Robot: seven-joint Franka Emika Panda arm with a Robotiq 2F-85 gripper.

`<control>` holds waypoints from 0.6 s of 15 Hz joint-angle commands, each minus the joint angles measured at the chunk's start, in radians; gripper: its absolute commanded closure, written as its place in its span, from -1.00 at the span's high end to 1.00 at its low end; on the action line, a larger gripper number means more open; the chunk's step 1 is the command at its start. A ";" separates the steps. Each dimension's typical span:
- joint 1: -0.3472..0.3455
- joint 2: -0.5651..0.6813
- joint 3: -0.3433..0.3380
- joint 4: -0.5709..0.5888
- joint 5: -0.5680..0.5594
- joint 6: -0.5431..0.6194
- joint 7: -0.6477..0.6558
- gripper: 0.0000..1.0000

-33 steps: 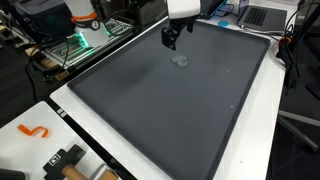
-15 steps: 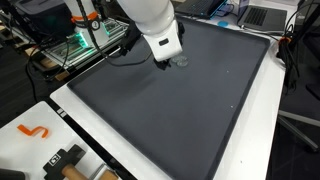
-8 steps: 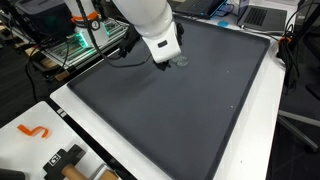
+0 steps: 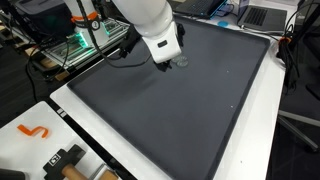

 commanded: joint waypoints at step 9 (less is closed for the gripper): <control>0.050 -0.009 0.015 0.019 -0.025 0.102 0.138 1.00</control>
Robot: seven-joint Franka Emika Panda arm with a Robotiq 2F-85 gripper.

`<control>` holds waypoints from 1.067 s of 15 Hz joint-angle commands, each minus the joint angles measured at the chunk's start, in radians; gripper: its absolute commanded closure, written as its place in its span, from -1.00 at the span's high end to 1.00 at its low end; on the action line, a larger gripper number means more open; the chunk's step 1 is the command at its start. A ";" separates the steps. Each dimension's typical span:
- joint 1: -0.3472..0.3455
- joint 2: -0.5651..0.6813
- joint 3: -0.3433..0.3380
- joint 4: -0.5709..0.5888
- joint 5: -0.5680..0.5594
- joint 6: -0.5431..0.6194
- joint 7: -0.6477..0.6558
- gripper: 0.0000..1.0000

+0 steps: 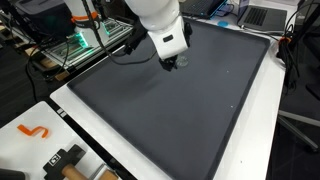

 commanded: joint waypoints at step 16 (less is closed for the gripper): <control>0.315 -0.032 0.023 0.082 -0.666 -0.016 0.766 1.00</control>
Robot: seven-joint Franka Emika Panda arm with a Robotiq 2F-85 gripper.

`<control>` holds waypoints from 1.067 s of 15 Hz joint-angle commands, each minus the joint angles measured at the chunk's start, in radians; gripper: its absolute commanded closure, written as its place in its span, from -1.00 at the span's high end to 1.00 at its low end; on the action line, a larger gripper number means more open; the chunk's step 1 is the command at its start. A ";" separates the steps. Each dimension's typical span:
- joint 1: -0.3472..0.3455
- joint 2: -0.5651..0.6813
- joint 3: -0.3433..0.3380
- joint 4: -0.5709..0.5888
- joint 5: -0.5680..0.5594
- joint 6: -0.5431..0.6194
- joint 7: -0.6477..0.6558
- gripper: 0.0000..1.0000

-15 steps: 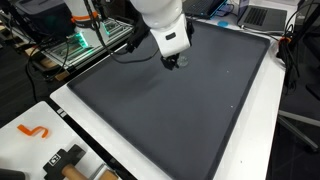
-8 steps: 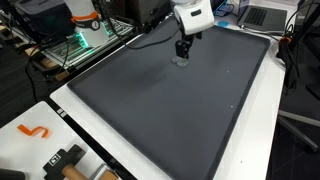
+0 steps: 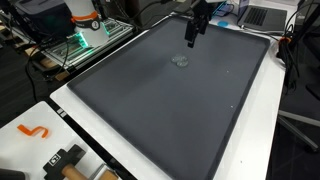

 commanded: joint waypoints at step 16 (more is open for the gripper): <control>0.272 0.137 0.024 0.145 -0.482 -0.288 0.505 1.00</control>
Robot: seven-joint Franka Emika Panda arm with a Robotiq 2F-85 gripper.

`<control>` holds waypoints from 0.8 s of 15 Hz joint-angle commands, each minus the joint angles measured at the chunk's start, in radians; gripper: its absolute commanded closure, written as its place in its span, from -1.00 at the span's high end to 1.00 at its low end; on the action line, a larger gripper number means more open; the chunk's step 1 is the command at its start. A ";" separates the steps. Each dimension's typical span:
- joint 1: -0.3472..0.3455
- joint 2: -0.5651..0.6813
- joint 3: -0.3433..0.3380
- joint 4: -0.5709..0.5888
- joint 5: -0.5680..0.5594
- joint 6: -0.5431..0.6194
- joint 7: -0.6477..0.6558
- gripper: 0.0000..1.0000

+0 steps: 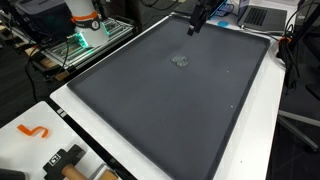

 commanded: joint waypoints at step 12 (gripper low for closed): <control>0.108 0.146 -0.010 0.110 -0.161 -0.065 0.254 1.00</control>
